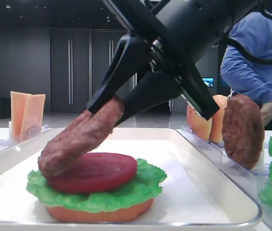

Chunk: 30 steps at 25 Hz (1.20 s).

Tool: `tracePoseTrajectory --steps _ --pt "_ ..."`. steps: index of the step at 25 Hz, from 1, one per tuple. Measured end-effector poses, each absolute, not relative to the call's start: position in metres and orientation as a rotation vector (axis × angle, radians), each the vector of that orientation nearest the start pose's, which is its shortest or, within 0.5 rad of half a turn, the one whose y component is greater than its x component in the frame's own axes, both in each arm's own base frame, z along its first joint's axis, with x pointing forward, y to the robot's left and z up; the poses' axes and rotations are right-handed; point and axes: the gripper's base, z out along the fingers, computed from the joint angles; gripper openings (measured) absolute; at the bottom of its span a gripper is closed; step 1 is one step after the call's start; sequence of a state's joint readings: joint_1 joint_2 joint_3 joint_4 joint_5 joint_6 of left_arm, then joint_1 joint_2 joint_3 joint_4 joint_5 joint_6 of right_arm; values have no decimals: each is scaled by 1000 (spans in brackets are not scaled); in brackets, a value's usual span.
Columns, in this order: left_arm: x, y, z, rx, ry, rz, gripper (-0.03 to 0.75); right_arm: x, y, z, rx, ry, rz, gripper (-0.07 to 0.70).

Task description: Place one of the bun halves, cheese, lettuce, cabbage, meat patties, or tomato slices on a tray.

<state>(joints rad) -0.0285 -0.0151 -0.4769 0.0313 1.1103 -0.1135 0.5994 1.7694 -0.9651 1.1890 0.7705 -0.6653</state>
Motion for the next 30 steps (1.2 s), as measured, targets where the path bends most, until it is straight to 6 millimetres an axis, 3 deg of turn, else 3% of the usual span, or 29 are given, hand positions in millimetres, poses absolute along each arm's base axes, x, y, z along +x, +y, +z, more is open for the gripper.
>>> tracePoseTrajectory --steps 8,11,21,30 --pt "-7 3 267 -92 2100 -48 409 240 232 180 -616 2739 1152 419" --pt "-7 3 267 -92 2100 -48 409 241 230 181 -637 2728 1114 477" --pt "-7 3 267 -92 2100 -48 409 237 209 219 -710 2630 961 503" --pt "-7 3 267 -92 2100 -48 409 243 153 250 -577 2668 648 503"
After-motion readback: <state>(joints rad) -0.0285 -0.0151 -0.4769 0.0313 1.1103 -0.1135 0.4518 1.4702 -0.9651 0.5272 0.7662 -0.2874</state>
